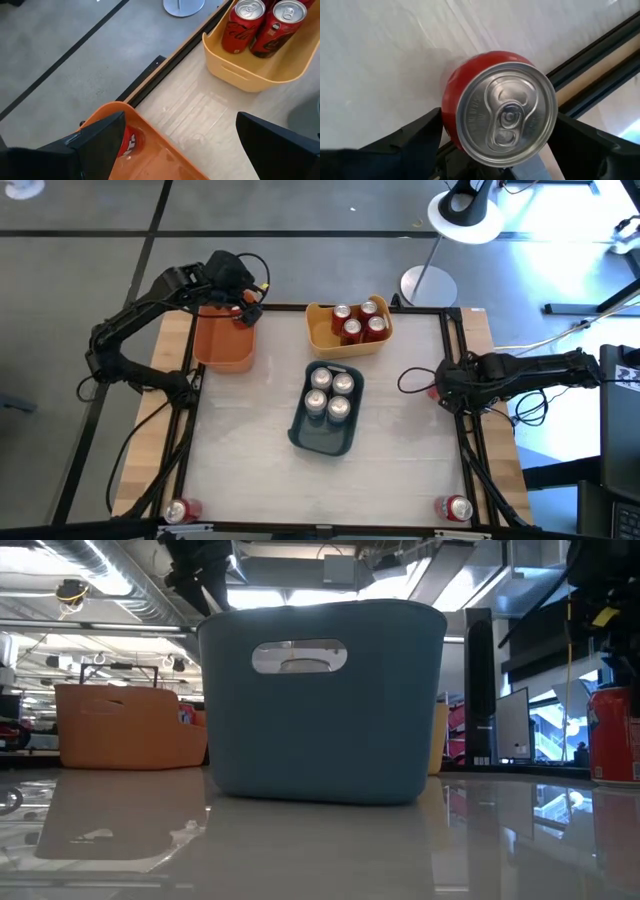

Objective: Sort soda cans
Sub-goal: Put the top orange soda can into the orange bin

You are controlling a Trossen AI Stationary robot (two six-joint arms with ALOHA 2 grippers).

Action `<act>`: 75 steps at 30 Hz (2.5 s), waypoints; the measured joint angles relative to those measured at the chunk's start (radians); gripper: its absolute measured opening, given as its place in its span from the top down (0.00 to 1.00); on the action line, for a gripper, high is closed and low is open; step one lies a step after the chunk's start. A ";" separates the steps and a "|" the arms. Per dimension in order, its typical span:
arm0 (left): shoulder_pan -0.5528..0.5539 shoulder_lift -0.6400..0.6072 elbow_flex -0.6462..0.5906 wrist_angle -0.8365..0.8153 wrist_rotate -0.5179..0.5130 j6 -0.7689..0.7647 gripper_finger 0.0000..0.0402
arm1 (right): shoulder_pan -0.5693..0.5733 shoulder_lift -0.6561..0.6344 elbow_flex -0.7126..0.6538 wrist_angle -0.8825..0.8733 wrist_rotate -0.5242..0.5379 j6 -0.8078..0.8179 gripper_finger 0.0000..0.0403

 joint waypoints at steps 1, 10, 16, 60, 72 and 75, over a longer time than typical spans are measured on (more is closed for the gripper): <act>0.000 0.001 0.000 0.000 0.000 0.000 0.09 | 0.000 -0.001 -0.001 0.001 -0.001 -0.001 0.18; 0.000 0.005 0.000 0.030 0.000 0.024 0.09 | 0.000 -0.001 -0.001 0.015 -0.003 -0.022 0.20; 0.000 0.005 0.000 0.052 0.000 0.027 0.09 | 0.000 0.001 0.012 0.030 0.022 -0.003 0.33; -0.156 0.005 0.000 0.048 0.000 -0.032 0.09 | 0.000 0.102 0.051 0.572 -0.081 -0.027 0.37; -0.302 0.004 0.000 0.048 0.000 -0.087 0.09 | 0.001 0.261 0.051 0.859 -0.247 -0.073 0.37; -0.330 0.004 0.000 0.048 0.000 -0.105 0.09 | 0.001 0.311 0.051 0.913 -0.279 -0.088 0.37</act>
